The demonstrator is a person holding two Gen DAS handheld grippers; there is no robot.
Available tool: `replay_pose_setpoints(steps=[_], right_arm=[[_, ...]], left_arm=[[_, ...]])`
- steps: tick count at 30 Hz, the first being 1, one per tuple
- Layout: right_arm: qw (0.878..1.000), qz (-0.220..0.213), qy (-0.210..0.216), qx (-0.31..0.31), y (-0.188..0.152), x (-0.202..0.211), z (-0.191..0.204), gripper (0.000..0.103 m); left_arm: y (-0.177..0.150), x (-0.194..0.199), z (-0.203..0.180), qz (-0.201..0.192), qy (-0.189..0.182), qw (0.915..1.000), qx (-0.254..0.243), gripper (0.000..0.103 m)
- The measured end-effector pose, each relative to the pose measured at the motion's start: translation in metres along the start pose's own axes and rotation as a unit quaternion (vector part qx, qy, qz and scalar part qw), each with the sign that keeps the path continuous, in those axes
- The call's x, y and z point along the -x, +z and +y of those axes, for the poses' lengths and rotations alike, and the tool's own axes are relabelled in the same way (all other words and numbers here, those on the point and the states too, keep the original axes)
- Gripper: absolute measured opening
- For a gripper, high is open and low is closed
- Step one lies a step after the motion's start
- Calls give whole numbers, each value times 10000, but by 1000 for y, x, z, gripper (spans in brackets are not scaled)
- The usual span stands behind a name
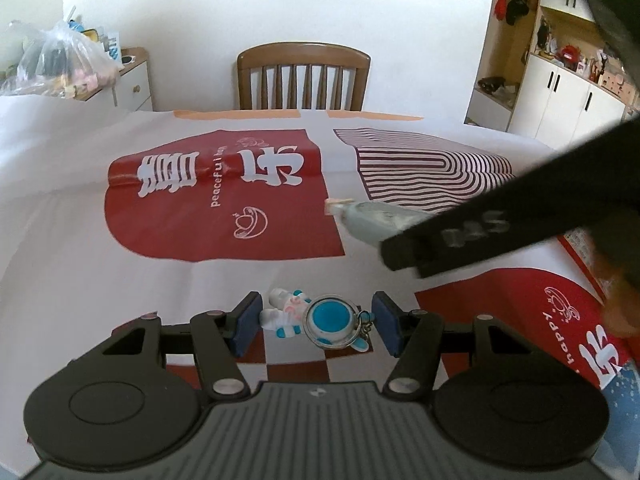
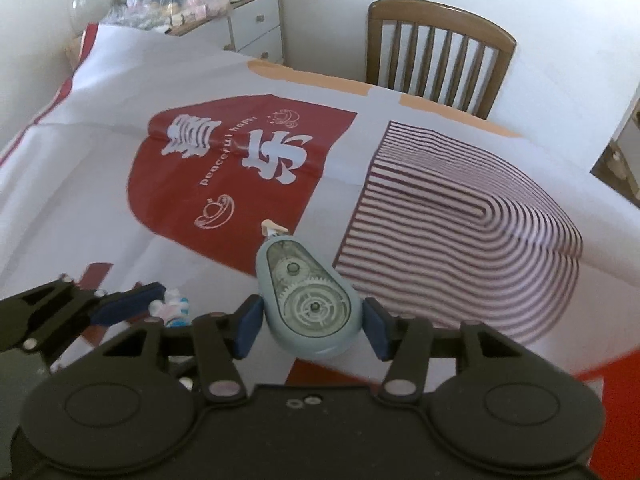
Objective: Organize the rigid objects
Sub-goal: 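Carry the tape dispenser and blue-white toy into the shoebox with both grippers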
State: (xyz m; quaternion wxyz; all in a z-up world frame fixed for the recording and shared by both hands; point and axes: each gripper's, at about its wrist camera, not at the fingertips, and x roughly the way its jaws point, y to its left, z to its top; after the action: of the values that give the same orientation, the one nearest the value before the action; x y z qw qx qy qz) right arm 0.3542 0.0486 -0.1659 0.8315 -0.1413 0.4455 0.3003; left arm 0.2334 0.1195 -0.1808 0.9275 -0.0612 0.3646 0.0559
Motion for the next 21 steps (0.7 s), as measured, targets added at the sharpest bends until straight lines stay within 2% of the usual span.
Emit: replay_pose_setpoints(steps=[8, 13, 21], right_arm=[[9994, -185, 97, -262, -28, 49, -4, 53], [9986, -373, -8, -377, -41, 82, -13, 53], [9967, -571, -37, -575, -61, 132, -32, 53]], left_arm=[[-2, 26, -3, 14, -21, 9999, 105, 60], [5, 50, -10, -1, -143, 9997, 200, 60], [17, 90, -36, -150, -197, 9997, 32, 60]])
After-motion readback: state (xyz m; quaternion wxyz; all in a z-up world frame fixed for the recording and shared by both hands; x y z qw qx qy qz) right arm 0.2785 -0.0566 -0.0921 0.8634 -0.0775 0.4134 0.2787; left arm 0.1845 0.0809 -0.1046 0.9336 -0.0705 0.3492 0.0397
